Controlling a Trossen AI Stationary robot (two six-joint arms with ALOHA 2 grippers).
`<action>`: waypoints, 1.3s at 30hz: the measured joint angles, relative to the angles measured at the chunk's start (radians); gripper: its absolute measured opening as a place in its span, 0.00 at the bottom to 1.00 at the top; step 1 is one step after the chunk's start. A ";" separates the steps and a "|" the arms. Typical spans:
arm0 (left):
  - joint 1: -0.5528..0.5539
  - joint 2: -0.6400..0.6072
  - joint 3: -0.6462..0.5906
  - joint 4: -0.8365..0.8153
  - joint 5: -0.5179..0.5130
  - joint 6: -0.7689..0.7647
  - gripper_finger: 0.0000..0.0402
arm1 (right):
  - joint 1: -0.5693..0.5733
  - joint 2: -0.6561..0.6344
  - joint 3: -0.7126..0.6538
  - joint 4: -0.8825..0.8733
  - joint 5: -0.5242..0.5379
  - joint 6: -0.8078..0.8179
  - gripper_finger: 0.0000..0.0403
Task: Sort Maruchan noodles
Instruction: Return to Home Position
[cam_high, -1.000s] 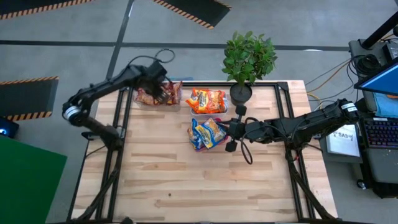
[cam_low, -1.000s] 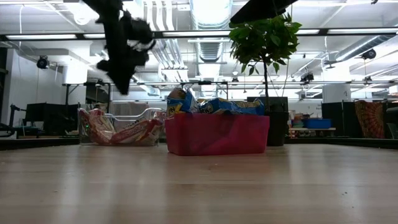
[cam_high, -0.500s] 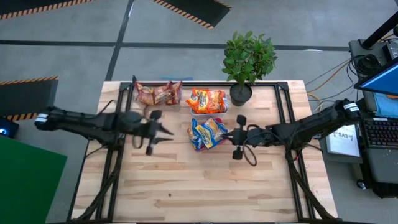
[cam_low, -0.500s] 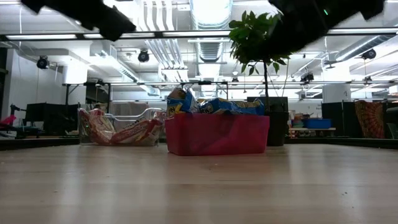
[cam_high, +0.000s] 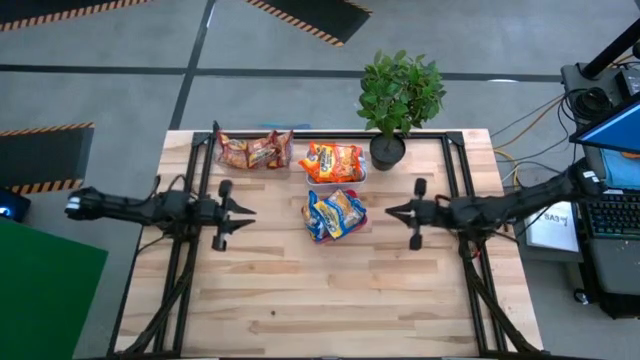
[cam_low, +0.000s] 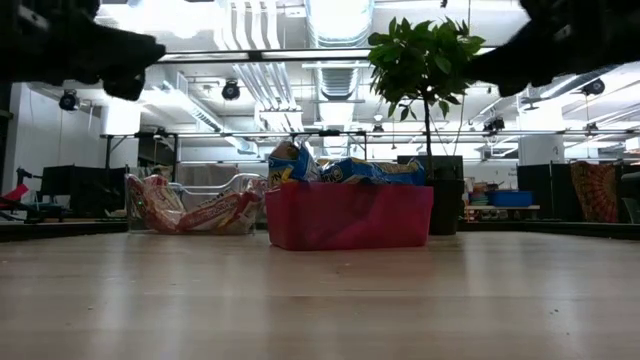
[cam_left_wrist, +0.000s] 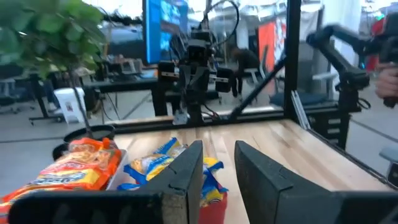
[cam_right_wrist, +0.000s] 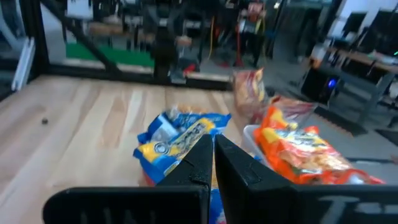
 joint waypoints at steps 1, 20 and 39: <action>0.000 -0.031 -0.017 -0.004 -0.004 0.001 0.19 | 0.000 -0.046 -0.022 0.000 0.000 -0.006 0.02; 0.002 -0.284 -0.103 -0.198 -0.084 -0.007 0.19 | -0.002 -0.684 -0.252 -0.044 0.037 -0.270 0.02; 0.004 -0.260 -0.101 -0.186 -0.187 -0.012 0.19 | -0.005 -0.650 -0.252 -0.044 0.126 -0.250 0.02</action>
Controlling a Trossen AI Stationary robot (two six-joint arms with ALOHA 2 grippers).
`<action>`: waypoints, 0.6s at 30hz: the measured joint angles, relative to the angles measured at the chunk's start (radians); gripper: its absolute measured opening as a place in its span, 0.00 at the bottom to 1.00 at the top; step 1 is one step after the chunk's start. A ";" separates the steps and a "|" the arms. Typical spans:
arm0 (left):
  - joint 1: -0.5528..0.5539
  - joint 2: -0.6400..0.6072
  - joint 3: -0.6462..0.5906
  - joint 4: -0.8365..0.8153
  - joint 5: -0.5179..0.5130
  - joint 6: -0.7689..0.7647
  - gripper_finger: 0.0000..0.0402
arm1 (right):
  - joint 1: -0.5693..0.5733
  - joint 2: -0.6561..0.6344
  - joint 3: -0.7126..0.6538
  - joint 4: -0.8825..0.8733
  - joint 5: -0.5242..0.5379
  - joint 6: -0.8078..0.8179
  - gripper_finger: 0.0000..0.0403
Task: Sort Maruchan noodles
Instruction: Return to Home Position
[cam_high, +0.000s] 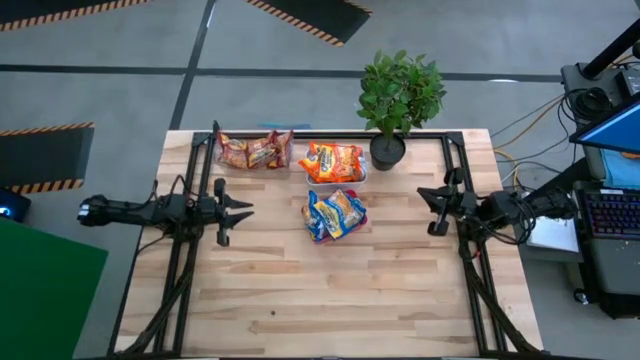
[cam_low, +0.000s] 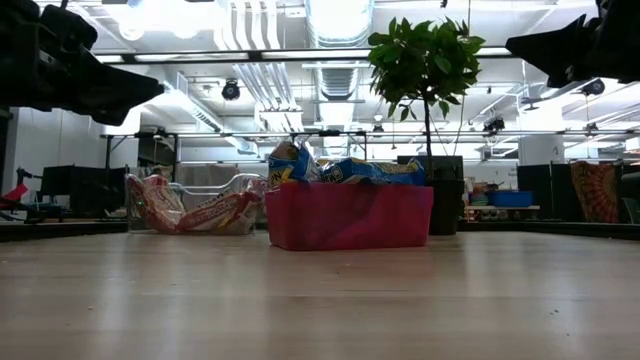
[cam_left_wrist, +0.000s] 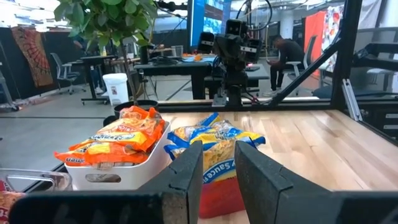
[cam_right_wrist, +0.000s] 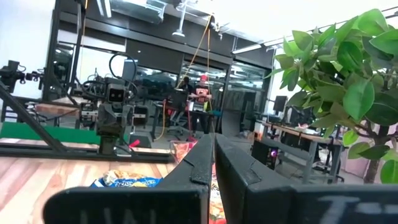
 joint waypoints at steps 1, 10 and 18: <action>0.000 0.000 0.000 -0.001 0.000 0.000 0.19 | 0.000 0.000 0.000 0.001 0.000 0.000 0.02; 0.000 0.010 0.000 0.000 0.000 0.000 0.19 | 0.000 0.009 0.000 0.003 0.000 0.000 0.02; 0.000 0.014 0.000 0.001 0.000 0.000 0.19 | 0.000 0.010 0.000 0.002 0.000 0.000 0.02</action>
